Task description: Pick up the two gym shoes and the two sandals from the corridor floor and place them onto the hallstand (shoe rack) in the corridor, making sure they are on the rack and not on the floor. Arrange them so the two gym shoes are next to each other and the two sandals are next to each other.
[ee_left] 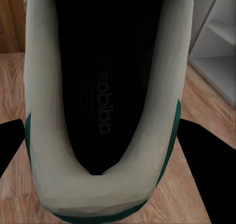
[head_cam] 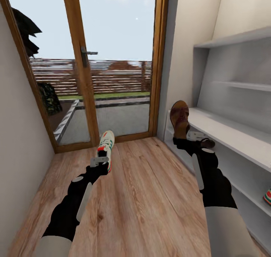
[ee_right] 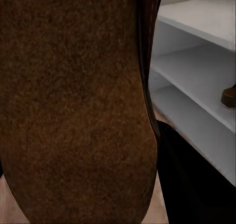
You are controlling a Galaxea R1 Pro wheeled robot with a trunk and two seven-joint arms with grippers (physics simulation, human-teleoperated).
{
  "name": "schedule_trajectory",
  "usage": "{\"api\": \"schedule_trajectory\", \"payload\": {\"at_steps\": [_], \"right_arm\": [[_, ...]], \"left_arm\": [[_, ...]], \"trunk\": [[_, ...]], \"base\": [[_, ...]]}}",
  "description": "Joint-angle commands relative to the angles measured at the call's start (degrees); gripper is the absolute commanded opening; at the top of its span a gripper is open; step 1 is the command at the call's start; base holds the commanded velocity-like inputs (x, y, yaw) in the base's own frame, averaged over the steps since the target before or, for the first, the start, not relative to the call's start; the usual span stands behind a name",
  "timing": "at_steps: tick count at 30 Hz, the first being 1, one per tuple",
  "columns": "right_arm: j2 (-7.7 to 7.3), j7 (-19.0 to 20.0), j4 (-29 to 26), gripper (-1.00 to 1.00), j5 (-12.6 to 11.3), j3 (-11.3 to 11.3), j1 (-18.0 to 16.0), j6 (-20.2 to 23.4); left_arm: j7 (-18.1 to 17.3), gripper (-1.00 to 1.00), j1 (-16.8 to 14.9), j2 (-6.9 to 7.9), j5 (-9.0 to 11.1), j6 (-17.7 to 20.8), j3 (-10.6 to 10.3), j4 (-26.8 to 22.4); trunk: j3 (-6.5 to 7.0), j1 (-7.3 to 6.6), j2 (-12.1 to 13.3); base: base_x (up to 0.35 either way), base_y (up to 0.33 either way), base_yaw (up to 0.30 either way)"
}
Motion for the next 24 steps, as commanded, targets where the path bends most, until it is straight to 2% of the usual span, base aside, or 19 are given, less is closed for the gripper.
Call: {"api": "schedule_trajectory", "payload": {"at_steps": [1, 5, 10, 24], "right_arm": [[0.05, -0.11, -0.05, -1.0, 0.0, -0.04, -0.04, 0.29], [0.05, -0.12, -0.05, -1.0, 0.04, -0.04, -0.03, 0.29], [0.05, -0.11, -0.05, -1.0, -0.05, -0.04, -0.04, 0.29], [0.05, -0.11, -0.05, -1.0, -0.1, -0.04, -0.06, 0.29]], "left_arm": [[-0.25, -1.0, -0.02, -0.04, 0.25, 0.36, 0.15, -0.1], [-0.26, -1.0, -0.02, -0.04, 0.25, 0.37, 0.15, -0.1], [-0.26, -1.0, -0.02, -0.04, 0.25, 0.37, 0.15, -0.1], [-0.25, -1.0, -0.02, -0.04, 0.25, 0.36, 0.15, -0.1]], "trunk": [[-0.06, 0.02, -0.03], [-0.06, 0.02, -0.03], [-0.06, 0.02, -0.03], [-0.2, 0.02, -0.03]], "base": [[0.344, 0.0, -0.176], [0.289, 0.0, -0.044], [0.064, 0.0, -0.09], [0.003, 0.0, -0.276]]}}
